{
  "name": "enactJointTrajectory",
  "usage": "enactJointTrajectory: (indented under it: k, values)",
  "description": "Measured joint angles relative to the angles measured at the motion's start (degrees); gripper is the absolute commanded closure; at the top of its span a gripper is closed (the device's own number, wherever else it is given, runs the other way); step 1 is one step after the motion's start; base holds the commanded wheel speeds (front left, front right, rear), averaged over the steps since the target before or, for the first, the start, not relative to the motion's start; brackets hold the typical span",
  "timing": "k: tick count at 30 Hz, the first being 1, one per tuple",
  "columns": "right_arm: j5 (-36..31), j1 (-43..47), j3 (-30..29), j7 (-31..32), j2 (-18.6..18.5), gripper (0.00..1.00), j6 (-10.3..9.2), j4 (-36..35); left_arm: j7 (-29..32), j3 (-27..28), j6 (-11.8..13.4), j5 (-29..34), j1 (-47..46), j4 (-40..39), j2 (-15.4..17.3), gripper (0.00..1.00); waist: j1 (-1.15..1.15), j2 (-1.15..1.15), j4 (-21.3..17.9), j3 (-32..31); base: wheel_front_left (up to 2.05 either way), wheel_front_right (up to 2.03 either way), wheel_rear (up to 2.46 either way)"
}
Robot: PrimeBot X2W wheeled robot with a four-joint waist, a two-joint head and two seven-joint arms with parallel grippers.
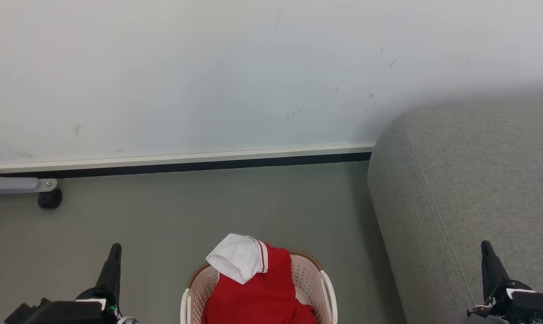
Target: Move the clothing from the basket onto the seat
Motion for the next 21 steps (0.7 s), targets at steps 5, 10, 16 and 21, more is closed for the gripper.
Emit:
enactJointTrajectory:
  k: [5, 10, 16, 21]
  values:
    - [0.0, 0.0, 0.0, 0.0, 0.0, 1.00, 0.00, 0.0, 0.0, 0.0, 0.0, 0.0, 0.0, 0.0, 0.0, 1.00, 0.00, 0.00, 0.0, 0.0, 0.00, 0.00, 0.00]
    - [0.0, 0.0, 0.0, 0.0, 0.0, 1.00, 0.00, 0.0, 0.0, 0.0, 0.0, 0.0, 0.0, 0.0, 0.0, 1.00, 0.00, 0.00, 0.0, 0.0, 0.00, 0.00, 0.00]
    - [0.0, 0.0, 0.0, 0.0, 0.0, 1.00, 0.00, 0.0, 0.0, 0.0, 0.0, 0.0, 0.0, 0.0, 0.0, 1.00, 0.00, 0.00, 0.0, 0.0, 0.00, 0.00, 0.00]
    - [0.0, 0.0, 0.0, 0.0, 0.0, 1.00, 0.00, 0.0, 0.0, 0.0, 0.0, 0.0, 0.0, 0.0, 0.0, 1.00, 0.00, 0.00, 0.0, 0.0, 0.00, 0.00, 0.00]
